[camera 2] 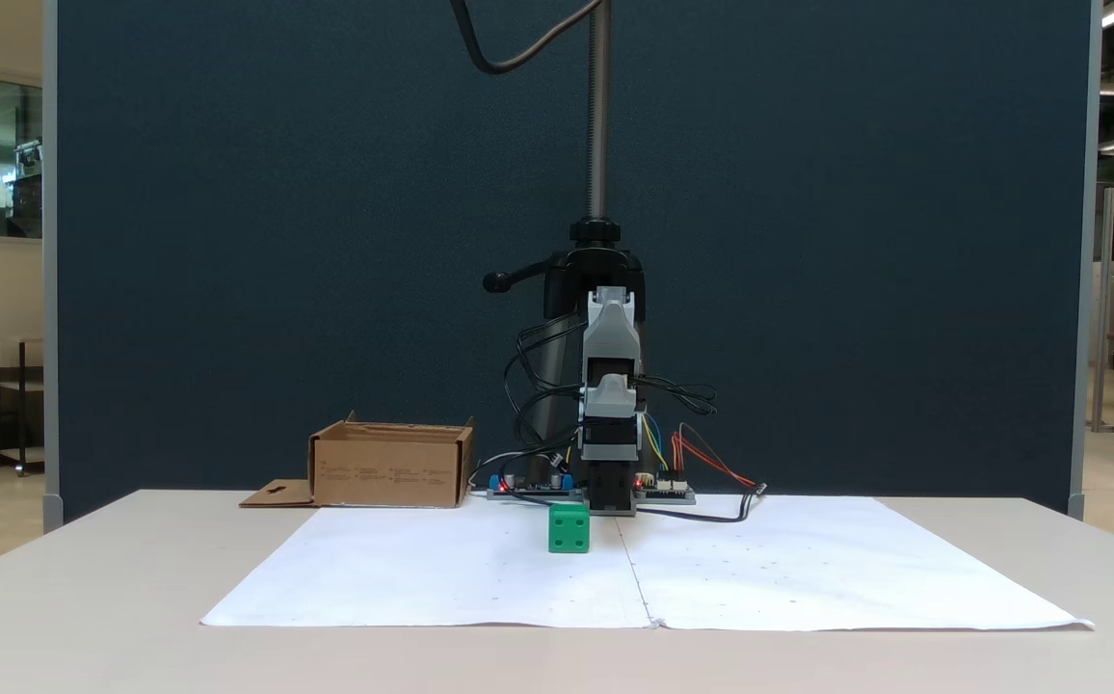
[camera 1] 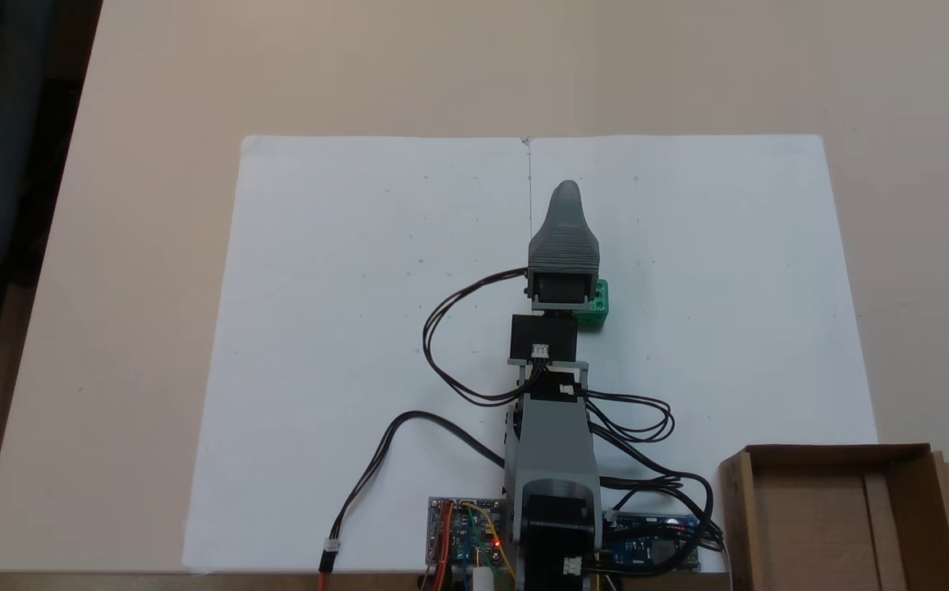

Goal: Grasp a green dice and put it in the bin.

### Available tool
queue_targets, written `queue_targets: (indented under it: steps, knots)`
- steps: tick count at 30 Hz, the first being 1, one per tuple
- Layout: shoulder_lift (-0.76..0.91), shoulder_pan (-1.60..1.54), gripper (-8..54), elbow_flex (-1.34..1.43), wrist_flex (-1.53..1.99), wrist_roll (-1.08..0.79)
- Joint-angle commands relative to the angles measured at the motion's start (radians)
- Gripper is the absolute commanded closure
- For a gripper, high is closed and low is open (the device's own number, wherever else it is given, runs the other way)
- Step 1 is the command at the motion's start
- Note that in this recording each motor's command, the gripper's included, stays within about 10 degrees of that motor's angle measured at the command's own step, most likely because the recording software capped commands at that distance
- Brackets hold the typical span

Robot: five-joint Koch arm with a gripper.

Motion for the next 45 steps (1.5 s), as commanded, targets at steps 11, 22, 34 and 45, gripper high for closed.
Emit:
queue_targets:
  steps: [11,22,34,45]
  knots:
    - [0.109,-0.031,2.8,0.023,0.132,-0.072]
    - [0.114,-0.029,2.1,-0.339,0.894,-0.187]
    - [0.110,-0.080,-0.3,-0.756,1.690,-0.110]
    - [0.109,-0.130,-0.2,-0.973,2.319,-0.114]
